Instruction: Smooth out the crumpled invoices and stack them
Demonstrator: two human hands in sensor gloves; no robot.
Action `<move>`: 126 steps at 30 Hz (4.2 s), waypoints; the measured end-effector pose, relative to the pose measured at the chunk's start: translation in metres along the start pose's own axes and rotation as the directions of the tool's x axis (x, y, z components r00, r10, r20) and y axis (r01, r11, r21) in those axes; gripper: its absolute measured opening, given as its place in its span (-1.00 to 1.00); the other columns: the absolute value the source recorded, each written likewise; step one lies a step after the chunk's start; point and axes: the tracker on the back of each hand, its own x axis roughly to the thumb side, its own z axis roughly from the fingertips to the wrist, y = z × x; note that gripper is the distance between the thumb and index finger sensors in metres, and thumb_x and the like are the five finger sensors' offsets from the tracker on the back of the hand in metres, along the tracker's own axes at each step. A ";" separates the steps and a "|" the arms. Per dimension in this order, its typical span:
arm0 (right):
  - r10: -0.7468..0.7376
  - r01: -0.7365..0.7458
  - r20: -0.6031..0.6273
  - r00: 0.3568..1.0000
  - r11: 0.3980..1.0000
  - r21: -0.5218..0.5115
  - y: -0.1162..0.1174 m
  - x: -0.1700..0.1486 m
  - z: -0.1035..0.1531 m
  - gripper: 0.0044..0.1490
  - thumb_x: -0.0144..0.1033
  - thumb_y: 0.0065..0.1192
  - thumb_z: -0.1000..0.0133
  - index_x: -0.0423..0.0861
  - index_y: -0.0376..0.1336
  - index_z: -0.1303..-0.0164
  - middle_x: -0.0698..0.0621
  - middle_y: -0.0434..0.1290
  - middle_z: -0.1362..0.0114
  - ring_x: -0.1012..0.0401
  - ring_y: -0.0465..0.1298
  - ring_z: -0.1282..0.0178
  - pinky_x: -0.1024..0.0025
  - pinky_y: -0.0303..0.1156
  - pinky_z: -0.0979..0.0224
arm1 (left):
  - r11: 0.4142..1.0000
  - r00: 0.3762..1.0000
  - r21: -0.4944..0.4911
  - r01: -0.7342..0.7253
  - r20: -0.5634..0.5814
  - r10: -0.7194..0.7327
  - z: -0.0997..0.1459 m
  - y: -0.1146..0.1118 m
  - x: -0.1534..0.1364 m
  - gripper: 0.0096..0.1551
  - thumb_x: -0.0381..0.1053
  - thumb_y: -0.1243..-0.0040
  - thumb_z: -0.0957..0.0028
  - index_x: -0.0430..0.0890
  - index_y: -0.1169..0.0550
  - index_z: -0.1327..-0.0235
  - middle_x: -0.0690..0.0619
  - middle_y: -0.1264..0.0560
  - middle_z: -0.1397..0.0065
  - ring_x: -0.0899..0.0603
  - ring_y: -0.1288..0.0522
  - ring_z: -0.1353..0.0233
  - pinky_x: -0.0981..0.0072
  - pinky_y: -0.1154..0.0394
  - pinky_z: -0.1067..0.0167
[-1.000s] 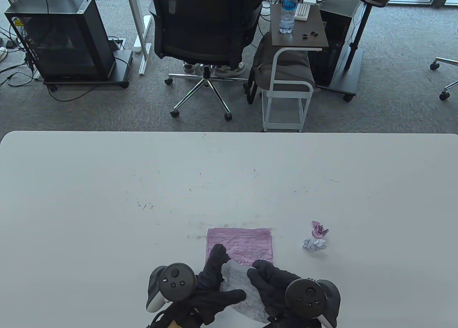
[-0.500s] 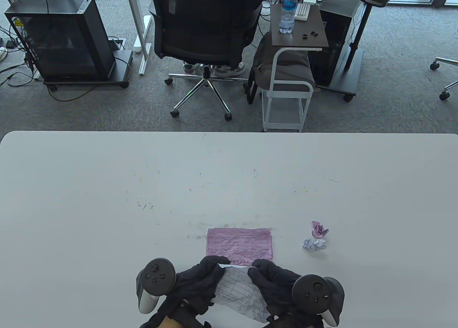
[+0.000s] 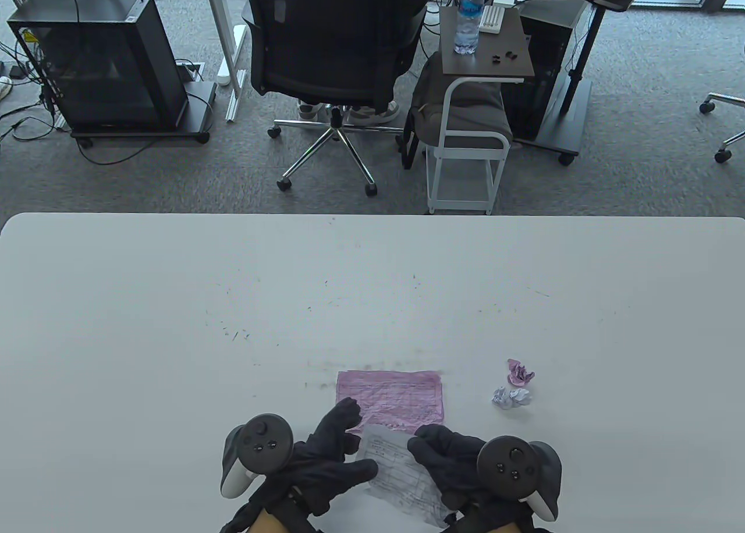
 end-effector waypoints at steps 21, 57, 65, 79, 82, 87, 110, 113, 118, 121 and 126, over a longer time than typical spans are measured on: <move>-0.067 0.083 -0.094 0.993 0.981 0.177 -0.010 -0.025 -0.006 -0.49 -0.30 0.33 -0.14 -0.20 0.32 -0.26 -0.09 0.66 0.09 0.11 0.67 0.28 0.08 0.64 0.09 | 0.951 0.988 0.277 0.136 -0.114 -0.107 0.007 0.014 -0.017 -0.54 -0.07 -0.07 -0.27 -0.28 -0.48 -0.32 -0.08 -0.61 0.09 0.04 -0.64 0.45 -0.01 -0.63 0.03; 0.496 -0.382 -0.162 0.853 0.805 0.454 0.044 -0.050 -0.009 -0.49 -0.26 0.34 -0.11 -0.19 0.34 -0.22 -0.05 0.65 0.11 0.12 0.67 0.29 0.08 0.63 0.09 | 0.587 0.553 -0.678 0.443 -0.308 -0.774 -0.017 -0.056 -0.036 -0.02 0.24 -0.13 -0.21 0.10 0.20 -0.58 -0.32 0.56 -0.46 -0.70 0.37 -0.46 -0.47 0.03 -0.35; 0.530 -0.400 -0.196 0.825 0.793 0.461 0.040 -0.054 -0.008 -0.50 -0.26 0.35 -0.11 -0.17 0.34 -0.21 -0.07 0.65 0.07 0.11 0.67 0.25 0.07 0.63 0.06 | 0.623 0.547 -0.701 0.347 -0.388 -0.741 -0.013 -0.054 -0.044 0.06 0.30 -0.07 -0.19 0.09 0.34 -0.49 -0.39 0.57 -0.42 -0.66 0.48 -0.42 -0.46 0.13 -0.32; 0.603 -0.567 -0.188 0.775 0.795 0.213 0.015 -0.033 -0.008 -0.41 -0.17 0.30 -0.16 -0.16 0.23 -0.32 -0.35 0.31 -0.40 -0.12 0.49 -0.17 0.00 0.58 -0.05 | 0.677 0.620 -0.687 0.262 -0.418 -0.664 -0.009 -0.051 -0.052 0.12 0.31 -0.05 -0.21 0.06 0.45 -0.41 -0.30 0.67 -0.32 -0.57 0.68 -0.31 -0.50 0.34 -0.21; 0.512 -0.502 -0.019 0.859 0.849 0.165 0.021 -0.016 -0.008 -0.39 -0.12 0.26 -0.16 -0.15 0.21 -0.34 -0.35 0.25 -0.47 -0.15 0.45 -0.25 0.00 0.57 -0.09 | 0.678 0.620 -0.688 0.258 -0.420 -0.663 -0.009 -0.051 -0.051 0.13 0.31 -0.05 -0.21 0.06 0.45 -0.40 -0.30 0.68 -0.31 -0.57 0.68 -0.31 -0.50 0.34 -0.21; 0.391 -0.509 0.359 0.847 0.790 0.341 0.068 0.019 -0.002 -0.53 -0.15 0.25 -0.17 -0.16 0.34 -0.17 -0.25 0.25 -0.53 -0.14 0.38 -0.37 -0.10 0.47 -0.28 | 0.675 0.618 -0.692 0.255 -0.421 -0.664 -0.009 -0.051 -0.051 0.13 0.31 -0.05 -0.21 0.06 0.46 -0.40 -0.30 0.68 -0.31 -0.58 0.69 -0.30 -0.50 0.35 -0.21; 0.428 -0.444 0.221 0.876 0.539 0.716 0.093 0.004 -0.004 -0.55 0.00 0.19 -0.22 -0.04 0.38 -0.15 -0.06 0.35 -0.42 -0.04 0.33 -0.34 -0.20 0.41 -0.26 | 0.673 0.604 -0.699 0.243 -0.433 -0.669 -0.010 -0.052 -0.050 0.12 0.30 -0.04 -0.21 0.07 0.47 -0.38 -0.28 0.69 -0.31 -0.57 0.69 -0.31 -0.49 0.35 -0.22; 0.460 -0.434 0.188 0.868 0.519 0.736 0.089 -0.001 -0.005 -0.56 0.04 0.18 -0.22 -0.04 0.42 -0.06 -0.07 0.41 -0.32 -0.03 0.40 -0.26 -0.23 0.42 -0.24 | 0.673 0.604 -0.698 0.243 -0.434 -0.668 -0.010 -0.051 -0.050 0.12 0.31 -0.04 -0.21 0.07 0.47 -0.38 -0.28 0.69 -0.31 -0.57 0.69 -0.31 -0.49 0.35 -0.22; 0.500 -0.400 0.119 0.858 0.505 0.765 0.082 -0.011 -0.007 -0.58 0.06 0.18 -0.22 -0.04 0.47 0.06 -0.05 0.48 -0.20 -0.02 0.47 -0.15 -0.23 0.42 -0.23 | 0.675 0.605 -0.697 0.243 -0.435 -0.667 -0.010 -0.051 -0.050 0.12 0.30 -0.05 -0.21 0.07 0.47 -0.38 -0.28 0.69 -0.31 -0.57 0.69 -0.31 -0.49 0.35 -0.22; 0.511 -0.387 0.089 0.855 0.514 0.766 0.078 -0.016 -0.006 -0.58 0.06 0.18 -0.22 -0.04 0.48 0.10 -0.04 0.50 -0.17 -0.01 0.48 -0.13 -0.25 0.42 -0.21 | 0.677 0.608 -0.695 0.241 -0.435 -0.663 -0.010 -0.051 -0.050 0.12 0.30 -0.05 -0.21 0.07 0.46 -0.38 -0.28 0.69 -0.31 -0.57 0.69 -0.30 -0.49 0.35 -0.22; 0.534 -0.378 0.056 0.844 0.515 0.769 0.070 -0.024 -0.005 -0.58 0.07 0.19 -0.22 -0.04 0.49 0.14 -0.04 0.52 -0.12 0.00 0.51 -0.09 -0.24 0.44 -0.19 | 0.679 0.610 -0.694 0.239 -0.437 -0.661 -0.010 -0.051 -0.050 0.12 0.30 -0.05 -0.21 0.07 0.46 -0.39 -0.28 0.69 -0.31 -0.57 0.69 -0.30 -0.50 0.35 -0.22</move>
